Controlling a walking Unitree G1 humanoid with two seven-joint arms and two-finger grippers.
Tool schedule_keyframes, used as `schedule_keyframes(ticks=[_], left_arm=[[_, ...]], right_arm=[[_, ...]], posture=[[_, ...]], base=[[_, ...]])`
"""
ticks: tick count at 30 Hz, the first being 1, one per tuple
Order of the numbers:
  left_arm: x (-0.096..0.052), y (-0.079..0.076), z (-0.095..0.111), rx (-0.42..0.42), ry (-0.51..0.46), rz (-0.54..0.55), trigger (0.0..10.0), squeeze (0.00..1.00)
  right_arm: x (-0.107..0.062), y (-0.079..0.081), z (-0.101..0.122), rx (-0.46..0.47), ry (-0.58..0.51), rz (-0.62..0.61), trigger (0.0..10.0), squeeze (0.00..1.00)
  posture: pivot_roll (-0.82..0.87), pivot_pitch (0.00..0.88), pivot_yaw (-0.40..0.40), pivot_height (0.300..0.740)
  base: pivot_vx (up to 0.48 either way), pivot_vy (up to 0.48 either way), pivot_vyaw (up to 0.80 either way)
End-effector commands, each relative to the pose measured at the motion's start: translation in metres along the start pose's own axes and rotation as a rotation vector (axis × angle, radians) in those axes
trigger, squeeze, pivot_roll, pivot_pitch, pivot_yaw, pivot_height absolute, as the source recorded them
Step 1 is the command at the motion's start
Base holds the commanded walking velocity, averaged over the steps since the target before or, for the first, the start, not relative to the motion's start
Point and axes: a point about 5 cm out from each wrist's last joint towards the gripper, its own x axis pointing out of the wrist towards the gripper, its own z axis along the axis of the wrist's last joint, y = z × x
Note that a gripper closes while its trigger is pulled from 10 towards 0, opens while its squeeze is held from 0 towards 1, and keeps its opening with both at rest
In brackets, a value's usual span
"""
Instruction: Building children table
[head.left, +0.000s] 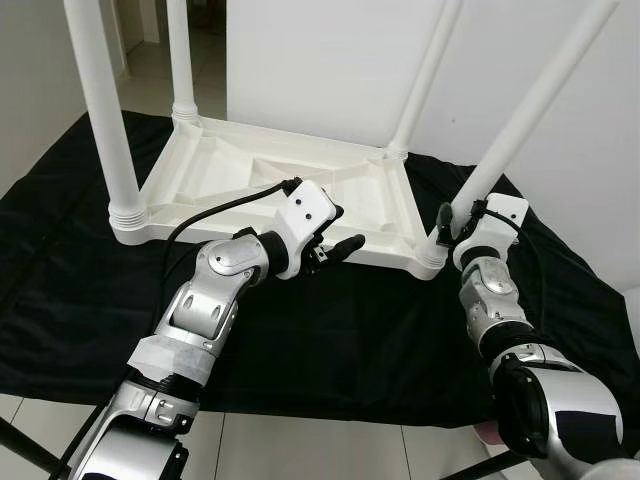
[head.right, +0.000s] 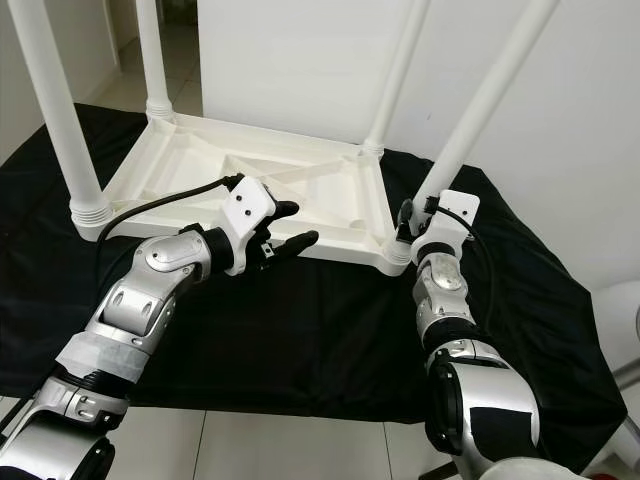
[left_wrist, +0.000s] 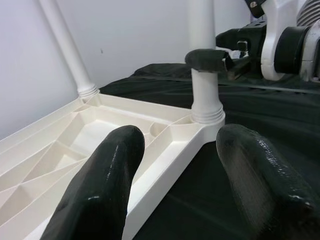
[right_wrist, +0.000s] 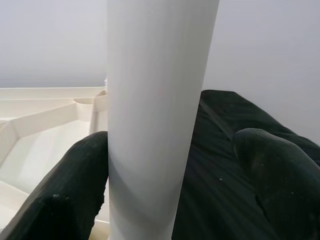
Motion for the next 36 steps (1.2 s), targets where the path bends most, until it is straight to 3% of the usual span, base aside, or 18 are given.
schedule_keyframes(ticks=[1,3,9,14,17,19,21,26,36], left_arm=[[0.003,0.006,0.004,0.008,-0.008,0.123,10.0,0.00],[0.004,0.006,0.004,0.007,-0.008,0.122,10.0,0.00],[0.003,0.008,0.004,0.006,-0.005,0.125,10.0,0.00],[0.002,0.010,0.004,0.008,-0.002,0.128,10.0,0.00],[0.000,0.012,0.003,0.014,0.008,0.134,10.0,0.00],[0.000,0.012,0.003,0.014,0.008,0.134,10.0,0.00],[0.000,0.015,0.001,0.021,0.026,0.142,10.0,0.00],[0.000,0.020,-0.005,0.025,0.074,0.162,10.0,0.00],[-0.003,0.033,-0.033,0.013,0.263,0.208,10.0,0.00]], right_arm=[[-0.005,-0.039,-0.010,-0.026,0.044,-0.161,10.0,0.00],[-0.006,-0.053,-0.009,-0.039,0.048,-0.219,10.0,0.00],[-0.009,-0.068,-0.008,-0.063,0.042,-0.295,10.0,0.00],[-0.009,-0.067,-0.009,-0.070,0.038,-0.287,10.0,0.00],[-0.011,-0.034,-0.015,-0.012,0.025,-0.089,10.0,0.00],[-0.011,-0.034,-0.015,-0.012,0.025,-0.089,10.0,0.00],[-0.017,-0.005,-0.023,0.020,0.020,0.080,10.0,0.00],[-0.028,0.014,-0.033,0.032,0.028,0.213,10.0,0.00],[-0.049,0.030,-0.040,0.065,0.009,0.401,10.0,0.00]], posture=[[0.00,0.000,-0.138,0.740],[0.00,0.000,-0.135,0.740],[0.00,0.000,-0.130,0.740],[0.01,0.000,-0.129,0.740],[0.01,0.000,-0.128,0.740],[0.01,0.000,-0.128,0.740],[0.02,0.000,-0.129,0.740],[0.02,0.000,-0.127,0.740],[0.01,0.000,-0.109,0.740]], base=[[0.000,0.000,0.00],[0.000,0.000,0.00],[0.000,0.000,0.00],[0.000,0.000,0.00],[0.000,0.000,0.00],[0.000,0.000,0.00],[0.000,0.000,0.00],[0.000,0.000,0.00],[0.000,0.000,0.00]])
